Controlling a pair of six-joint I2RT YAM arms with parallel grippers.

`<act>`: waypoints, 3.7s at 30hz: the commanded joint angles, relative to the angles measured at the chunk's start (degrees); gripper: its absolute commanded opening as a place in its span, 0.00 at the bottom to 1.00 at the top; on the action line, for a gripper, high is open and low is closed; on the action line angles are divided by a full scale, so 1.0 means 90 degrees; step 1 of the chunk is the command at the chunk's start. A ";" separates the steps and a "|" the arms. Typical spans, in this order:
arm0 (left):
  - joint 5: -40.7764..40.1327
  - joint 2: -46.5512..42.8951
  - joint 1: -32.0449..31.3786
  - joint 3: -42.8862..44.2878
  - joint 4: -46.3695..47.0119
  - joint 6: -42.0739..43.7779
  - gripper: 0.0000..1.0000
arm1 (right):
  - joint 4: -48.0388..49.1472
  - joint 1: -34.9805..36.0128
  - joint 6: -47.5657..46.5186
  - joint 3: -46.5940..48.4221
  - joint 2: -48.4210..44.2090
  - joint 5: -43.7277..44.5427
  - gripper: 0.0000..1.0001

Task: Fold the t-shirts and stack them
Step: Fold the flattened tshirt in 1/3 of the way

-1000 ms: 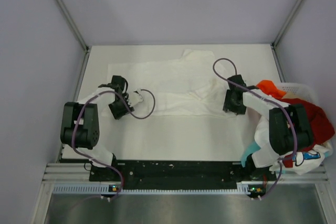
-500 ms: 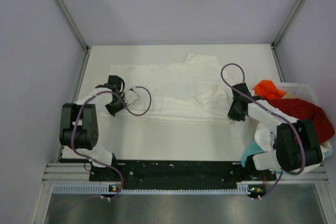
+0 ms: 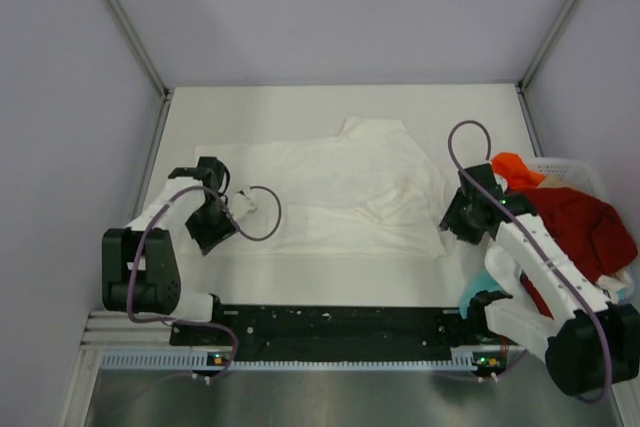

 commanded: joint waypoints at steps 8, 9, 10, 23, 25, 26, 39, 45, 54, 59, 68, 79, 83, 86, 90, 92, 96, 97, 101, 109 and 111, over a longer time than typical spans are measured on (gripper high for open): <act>0.2464 0.0992 -0.2429 0.3607 0.0265 -0.0636 0.39 | 0.1772 0.0800 -0.0712 0.1125 0.0858 -0.0731 0.00; 0.2893 0.1188 -0.2664 0.3764 0.0510 -0.0607 0.39 | 0.2026 0.0781 -0.0605 0.0998 0.0995 -0.0722 0.00; 0.3235 0.1431 -0.2840 0.3939 0.0832 -0.0597 0.43 | 0.2251 0.0771 -0.0527 0.0881 0.1103 -0.0896 0.00; 0.4783 0.3864 -0.5214 0.4800 0.2591 -0.0324 0.50 | 0.3239 -0.0011 0.0382 -0.1073 0.1104 -0.0839 0.00; 0.4335 0.3972 -0.5293 0.4771 0.3059 -0.0566 0.45 | 0.3249 -0.0011 0.0431 -0.1190 0.1143 -0.0849 0.00; 0.4100 0.4040 -0.5303 0.4732 0.3332 -0.0713 0.43 | 0.3240 -0.0011 0.0460 -0.1259 0.1153 -0.0840 0.00; 0.3092 0.4129 -0.5274 0.4273 0.3014 0.0349 0.36 | 0.3035 -0.0020 0.0460 -0.1376 0.0919 -0.0693 0.00; 0.3113 0.4129 -0.5274 0.4390 0.2905 0.0331 0.00 | 0.3005 -0.0011 0.0382 -0.1396 0.0870 -0.0576 0.00; 0.2311 0.4061 -0.5089 0.4984 0.2847 -0.0546 0.00 | 0.2888 -0.0011 0.0324 -0.1357 0.1114 -0.0469 0.00; 0.2691 0.4158 -0.4581 0.5444 0.2905 -0.1933 0.00 | 0.2869 -0.0011 0.0275 -0.1376 0.1163 -0.0449 0.00; 0.2302 0.4734 -0.3946 0.5484 0.3355 -0.3565 0.00 | 0.2732 -0.0011 0.0177 -0.1220 0.1163 -0.0390 0.00; 0.1521 0.4452 -0.3809 0.5844 0.3228 -0.3811 0.54 | 0.2089 -0.0011 -0.0125 -0.0820 0.0842 -0.0001 0.00; 0.1267 0.4081 -0.3770 0.6031 0.2789 -0.3362 0.59 | 0.1366 -0.0011 -0.0126 -0.0469 0.0295 0.0468 0.11; 0.1168 0.3379 -0.3731 0.5661 0.2272 -0.2650 0.59 | 0.0965 -0.0020 -0.0077 -0.0293 -0.0193 0.0615 0.28; 0.1022 0.2179 -0.3448 0.4413 0.1452 -0.1577 0.58 | 0.0740 -0.0011 0.0176 -0.0438 -0.0477 0.0324 0.42; 0.1003 0.1641 -0.3117 0.3535 0.0926 -0.1156 0.57 | 0.0730 -0.0020 0.0401 -0.0643 -0.0458 0.0099 0.48; 0.0954 0.0908 -0.2112 0.2303 -0.0481 -0.0229 0.62 | 0.0759 -0.0020 0.0782 -0.0956 -0.0225 -0.0126 0.55; 0.0644 0.0684 -0.1877 0.1923 -0.0667 0.0025 0.63 | 0.0759 -0.0020 0.0783 -0.0956 -0.0127 -0.0175 0.55; 0.0446 0.0048 -0.1105 0.0740 -0.0475 0.0672 0.65 | 0.0886 -0.0020 0.0802 -0.1034 0.0205 -0.0059 0.54; 0.0271 -0.0002 -0.0801 -0.0521 0.0511 0.0692 0.65 | 0.1277 -0.0020 0.0841 -0.1249 0.0509 -0.0039 0.16; 0.0027 0.0056 -0.0801 -0.0746 0.1018 0.0536 0.63 | 0.1257 -0.0059 0.0822 -0.1249 0.0450 -0.0126 0.00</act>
